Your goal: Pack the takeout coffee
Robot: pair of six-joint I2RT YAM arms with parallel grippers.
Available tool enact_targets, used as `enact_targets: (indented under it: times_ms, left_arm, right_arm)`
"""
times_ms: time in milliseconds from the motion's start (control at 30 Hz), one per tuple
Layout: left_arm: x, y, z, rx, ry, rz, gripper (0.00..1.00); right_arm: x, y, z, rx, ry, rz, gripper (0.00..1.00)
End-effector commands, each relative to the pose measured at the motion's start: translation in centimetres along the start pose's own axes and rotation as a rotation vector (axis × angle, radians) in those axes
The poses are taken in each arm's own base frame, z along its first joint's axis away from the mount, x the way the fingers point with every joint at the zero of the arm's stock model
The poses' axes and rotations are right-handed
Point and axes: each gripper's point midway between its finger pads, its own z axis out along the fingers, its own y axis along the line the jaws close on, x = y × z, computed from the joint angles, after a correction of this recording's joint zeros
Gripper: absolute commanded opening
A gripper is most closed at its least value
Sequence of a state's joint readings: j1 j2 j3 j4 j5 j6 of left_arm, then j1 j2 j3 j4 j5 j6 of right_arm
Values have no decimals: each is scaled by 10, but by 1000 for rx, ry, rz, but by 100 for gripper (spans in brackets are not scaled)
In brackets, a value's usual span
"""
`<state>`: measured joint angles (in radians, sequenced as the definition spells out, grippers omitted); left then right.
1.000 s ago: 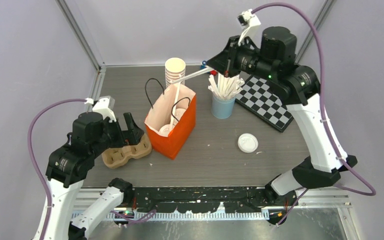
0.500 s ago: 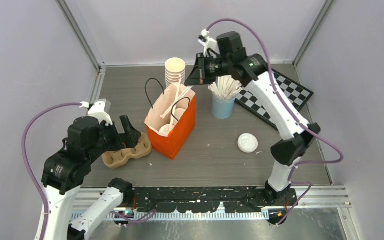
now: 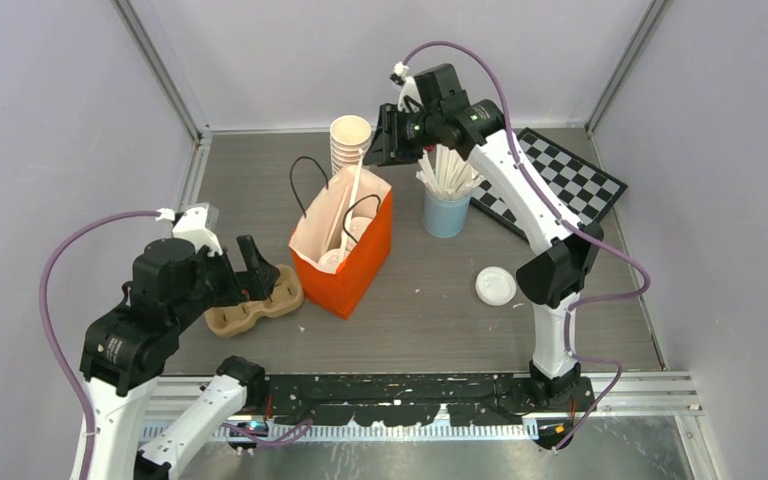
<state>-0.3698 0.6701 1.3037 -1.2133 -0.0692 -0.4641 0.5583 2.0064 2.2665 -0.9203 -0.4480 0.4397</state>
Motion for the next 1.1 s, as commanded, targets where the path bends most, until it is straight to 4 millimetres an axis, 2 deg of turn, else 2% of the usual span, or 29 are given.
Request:
enact_targets:
  times_ms: [0,233,400,633,767,900,1067]
  left_arm:
    - [-3,2,-5,-4,-32,-11,100]
    - [-2,2,-4,-4,-30,-10,100]
    - [-1,4,-6,-10,-29,-8,100]
    - [0,5,-8,-15,-26,-6,100]
    - [2,5,-7,-14,-20,-8,100]
    - [2,4,-6,-12,-16,-9,100]
    - [2,5,-4,-14,-13,-7,100]
  right_arm:
    - [-37,17,-26,-11,-164,-34,45]
    - [-53,21,-13,-46,-206,-36,42]
    - [-56,20,-1,-67,-195,-19,42]
    - [-54,14,10,-64,-184,-11,31]
    - [-51,15,15,-83,-171,-11,21]
    - [-48,15,20,-89,-160,-11,17]
    - [-37,22,20,-106,-127,-32,3]
